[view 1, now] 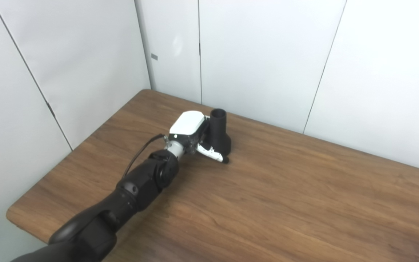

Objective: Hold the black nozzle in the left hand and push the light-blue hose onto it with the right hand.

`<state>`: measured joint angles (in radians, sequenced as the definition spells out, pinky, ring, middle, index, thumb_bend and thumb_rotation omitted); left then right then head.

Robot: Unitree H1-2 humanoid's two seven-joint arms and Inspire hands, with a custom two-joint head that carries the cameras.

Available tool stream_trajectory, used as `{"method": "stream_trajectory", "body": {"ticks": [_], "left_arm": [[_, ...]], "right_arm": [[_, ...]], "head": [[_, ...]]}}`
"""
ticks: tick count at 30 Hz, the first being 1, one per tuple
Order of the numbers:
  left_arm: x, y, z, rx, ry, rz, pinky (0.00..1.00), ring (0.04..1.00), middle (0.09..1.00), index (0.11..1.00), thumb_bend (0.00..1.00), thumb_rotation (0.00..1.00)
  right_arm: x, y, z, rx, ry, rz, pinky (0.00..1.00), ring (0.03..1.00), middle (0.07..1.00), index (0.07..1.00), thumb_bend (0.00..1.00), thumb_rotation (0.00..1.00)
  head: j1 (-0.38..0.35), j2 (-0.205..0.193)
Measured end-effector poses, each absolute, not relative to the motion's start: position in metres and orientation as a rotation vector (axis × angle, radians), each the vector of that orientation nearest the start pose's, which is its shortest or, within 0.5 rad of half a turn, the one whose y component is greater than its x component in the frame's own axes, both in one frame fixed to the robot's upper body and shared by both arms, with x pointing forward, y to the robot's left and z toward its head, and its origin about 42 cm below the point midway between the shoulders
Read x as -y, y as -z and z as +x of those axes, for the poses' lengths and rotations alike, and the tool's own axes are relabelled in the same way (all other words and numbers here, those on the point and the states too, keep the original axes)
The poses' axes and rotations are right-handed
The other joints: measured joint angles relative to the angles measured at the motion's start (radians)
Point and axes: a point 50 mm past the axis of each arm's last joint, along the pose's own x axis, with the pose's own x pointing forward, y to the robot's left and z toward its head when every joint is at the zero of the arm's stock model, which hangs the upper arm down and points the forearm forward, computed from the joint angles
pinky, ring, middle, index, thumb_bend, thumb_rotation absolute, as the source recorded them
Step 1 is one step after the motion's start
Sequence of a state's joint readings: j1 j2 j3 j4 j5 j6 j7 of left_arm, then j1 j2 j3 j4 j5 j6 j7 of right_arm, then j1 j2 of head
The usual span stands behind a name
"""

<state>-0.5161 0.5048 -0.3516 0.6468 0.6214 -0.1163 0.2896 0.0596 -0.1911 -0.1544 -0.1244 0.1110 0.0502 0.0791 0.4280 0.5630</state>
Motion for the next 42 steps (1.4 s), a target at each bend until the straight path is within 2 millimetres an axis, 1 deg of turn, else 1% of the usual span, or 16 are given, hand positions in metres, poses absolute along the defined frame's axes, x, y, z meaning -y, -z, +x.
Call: {"method": "stream_trajectory", "body": {"ticks": [6,13,16,19,20,22,23,25,26,27,28,30,33,38,39,42], "left_arm": [[-0.336,-0.128,0.428,0.177,0.024,1.233,0.41,0.451,0.484,0.486,0.52,0.00],[-0.336,-0.125,0.425,0.191,0.032,1.241,0.40,0.451,0.487,0.484,0.52,0.00],[-0.335,-0.125,0.425,0.206,0.037,1.266,0.37,0.417,0.470,0.496,0.52,0.00],[-0.333,-0.124,0.424,0.222,0.044,1.290,0.28,0.337,0.422,0.511,0.52,0.00],[-0.333,-0.124,0.424,0.226,0.050,1.298,0.24,0.295,0.451,0.494,0.52,0.00],[-0.330,-0.123,0.424,0.233,0.064,1.307,0.21,0.271,0.467,0.485,0.52,0.00],[-0.328,-0.123,0.423,0.238,0.074,1.307,0.19,0.246,0.469,0.483,0.52,0.00],[-0.324,-0.122,0.421,0.249,0.085,1.306,0.17,0.228,0.470,0.482,0.53,0.00],[-0.323,-0.123,0.419,0.257,0.089,1.305,0.18,0.236,0.471,0.482,0.53,0.00],[-0.322,-0.122,0.416,0.263,0.094,1.302,0.20,0.264,0.426,0.500,0.52,0.00],[-0.320,-0.122,0.415,0.272,0.098,1.298,0.20,0.260,0.425,0.499,0.52,0.00],[-0.316,-0.122,0.411,0.287,0.110,1.293,0.18,0.237,0.462,0.486,0.52,0.00],[-0.310,-0.124,0.407,0.313,0.137,1.293,0.17,0.221,0.470,0.483,0.52,0.00],[-0.292,-0.125,0.394,0.367,0.215,1.285,0.10,0.145,0.471,0.482,0.53,0.00],[-0.289,-0.126,0.393,0.379,0.233,1.286,0.10,0.139,0.471,0.482,0.53,0.00],[-0.277,-0.127,0.387,0.437,0.309,1.306,0.13,0.159,0.471,0.482,0.53,0.00]], "right_arm": [[0.311,-0.124,0.261,0.028,0.069,-0.089,0.54,0.649,0.670,0.629,0.50,0.41],[0.311,-0.124,0.261,0.023,0.070,-0.093,0.57,0.669,0.686,0.644,0.47,0.41],[0.311,-0.124,0.261,0.024,0.070,-0.096,0.57,0.670,0.685,0.645,0.45,0.41],[0.309,-0.125,0.261,0.025,0.068,-0.101,0.57,0.672,0.687,0.648,0.44,0.41],[0.309,-0.125,0.261,0.026,0.068,-0.105,0.57,0.677,0.692,0.651,0.43,0.40],[0.306,-0.126,0.260,0.028,0.066,-0.114,0.59,0.690,0.704,0.662,0.41,0.39],[0.305,-0.127,0.259,0.029,0.065,-0.118,0.60,0.694,0.709,0.668,0.39,0.37],[0.302,-0.128,0.257,0.032,0.062,-0.129,0.61,0.702,0.716,0.675,0.34,0.31],[0.301,-0.129,0.257,0.031,0.060,-0.133,0.62,0.708,0.720,0.681,0.31,0.25],[0.299,-0.128,0.257,0.030,0.062,-0.134,0.63,0.713,0.725,0.687,0.29,0.19],[0.298,-0.128,0.257,0.028,0.068,-0.135,0.64,0.716,0.727,0.691,0.27,0.12],[0.293,-0.129,0.257,0.028,0.072,-0.133,0.64,0.717,0.730,0.699,0.25,0.03],[0.283,-0.133,0.256,0.043,0.057,-0.137,0.65,0.724,0.737,0.709,0.22,0.00],[0.273,-0.134,0.256,0.035,0.065,-0.154,0.64,0.706,0.720,0.697,0.22,0.00],[0.270,-0.135,0.256,0.042,0.068,-0.157,0.63,0.703,0.716,0.692,0.22,0.00],[0.263,-0.136,0.257,0.048,0.069,-0.167,0.62,0.697,0.712,0.688,0.23,0.00]], "head": [[0.000,0.000],[-0.015,-0.002],[-0.028,0.002],[-0.055,0.005],[-0.066,0.005],[-0.077,0.006],[-0.083,0.008],[-0.104,0.009],[-0.109,0.009],[-0.127,0.011],[-0.132,0.011],[-0.152,0.011],[-0.173,0.012],[-0.232,0.014],[-0.241,0.014],[-0.285,0.012]]}}
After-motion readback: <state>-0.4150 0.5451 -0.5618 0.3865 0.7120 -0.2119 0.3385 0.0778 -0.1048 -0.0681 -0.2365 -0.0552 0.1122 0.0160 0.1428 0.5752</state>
